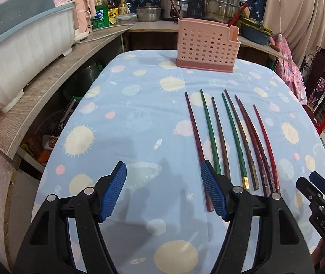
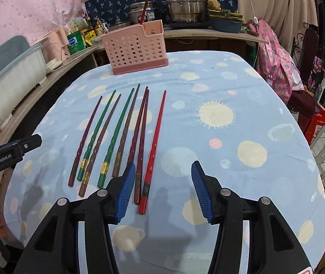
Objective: Organize utensils
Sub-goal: 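Lower the right tool and grasp a bright red chopstick, then lift the red chopstick with the right tool while the left tool grasps a dark red chopstick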
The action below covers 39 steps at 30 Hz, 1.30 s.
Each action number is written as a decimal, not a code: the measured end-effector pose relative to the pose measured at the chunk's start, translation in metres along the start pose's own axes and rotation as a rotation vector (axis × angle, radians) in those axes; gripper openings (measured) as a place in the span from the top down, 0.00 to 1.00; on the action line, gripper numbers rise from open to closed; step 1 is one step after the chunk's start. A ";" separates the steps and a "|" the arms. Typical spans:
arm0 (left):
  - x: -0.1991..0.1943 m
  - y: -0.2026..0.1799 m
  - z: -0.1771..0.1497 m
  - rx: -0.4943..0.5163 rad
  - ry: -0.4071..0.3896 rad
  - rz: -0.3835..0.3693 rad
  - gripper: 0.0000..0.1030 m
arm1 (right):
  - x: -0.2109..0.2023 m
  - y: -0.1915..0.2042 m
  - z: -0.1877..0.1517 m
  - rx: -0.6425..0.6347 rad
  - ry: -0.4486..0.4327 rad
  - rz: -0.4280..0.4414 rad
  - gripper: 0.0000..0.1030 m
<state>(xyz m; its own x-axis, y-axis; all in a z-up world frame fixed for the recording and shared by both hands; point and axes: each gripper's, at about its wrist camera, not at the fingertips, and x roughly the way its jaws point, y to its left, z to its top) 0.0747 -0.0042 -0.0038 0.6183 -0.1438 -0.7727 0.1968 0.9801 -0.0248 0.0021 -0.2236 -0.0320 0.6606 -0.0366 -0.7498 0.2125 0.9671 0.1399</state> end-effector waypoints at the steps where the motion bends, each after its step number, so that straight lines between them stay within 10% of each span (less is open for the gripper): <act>1: 0.001 0.000 -0.001 0.001 0.004 -0.001 0.38 | 0.001 0.001 -0.001 -0.002 0.003 0.000 0.52; 39: 0.014 -0.003 -0.016 -0.004 0.061 -0.011 0.32 | 0.029 0.005 -0.023 -0.005 0.060 -0.025 0.93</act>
<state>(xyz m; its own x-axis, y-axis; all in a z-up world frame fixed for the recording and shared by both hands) 0.0701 -0.0070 -0.0247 0.5686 -0.1464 -0.8095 0.2007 0.9790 -0.0360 0.0056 -0.2135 -0.0677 0.6111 -0.0458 -0.7902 0.2249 0.9672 0.1178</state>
